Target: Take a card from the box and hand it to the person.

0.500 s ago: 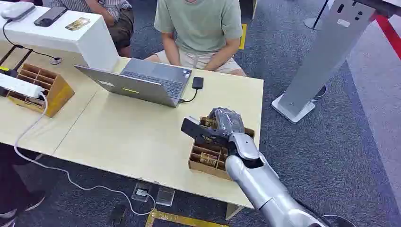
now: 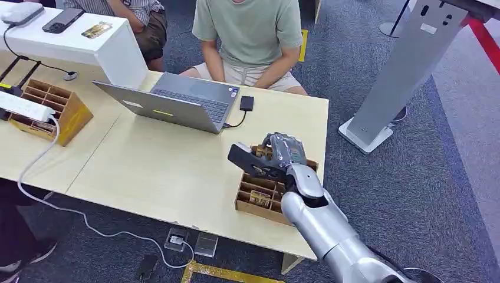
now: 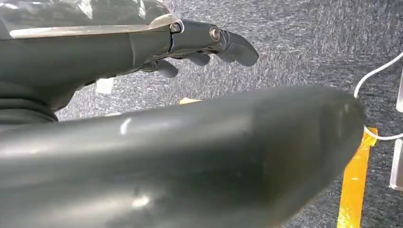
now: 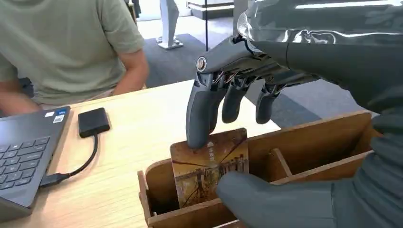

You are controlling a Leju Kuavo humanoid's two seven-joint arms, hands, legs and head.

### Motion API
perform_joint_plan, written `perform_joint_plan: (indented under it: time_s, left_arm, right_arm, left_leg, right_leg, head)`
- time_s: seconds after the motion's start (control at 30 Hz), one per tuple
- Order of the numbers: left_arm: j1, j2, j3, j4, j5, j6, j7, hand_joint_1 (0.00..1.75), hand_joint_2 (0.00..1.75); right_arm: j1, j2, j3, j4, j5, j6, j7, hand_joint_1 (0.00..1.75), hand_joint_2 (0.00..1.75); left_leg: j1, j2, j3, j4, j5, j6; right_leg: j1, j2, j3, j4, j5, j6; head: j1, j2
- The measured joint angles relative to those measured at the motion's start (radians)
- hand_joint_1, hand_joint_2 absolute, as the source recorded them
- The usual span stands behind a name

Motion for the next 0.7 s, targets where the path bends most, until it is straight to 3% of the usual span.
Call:
perform_joint_plan:
  time_s: [0.7]
  left_arm:
    - [0.000,0.000,0.000,0.000,-0.001,0.003,0.010,0.00,0.00]
  right_arm:
    - [-0.004,0.000,-0.015,0.002,0.009,-0.004,0.016,0.87,1.75]
  left_leg:
    - [0.000,0.000,0.000,0.000,0.000,0.000]
  right_leg:
    - [0.000,0.000,0.000,0.000,0.000,0.000]
  head:
    - [0.000,0.000]
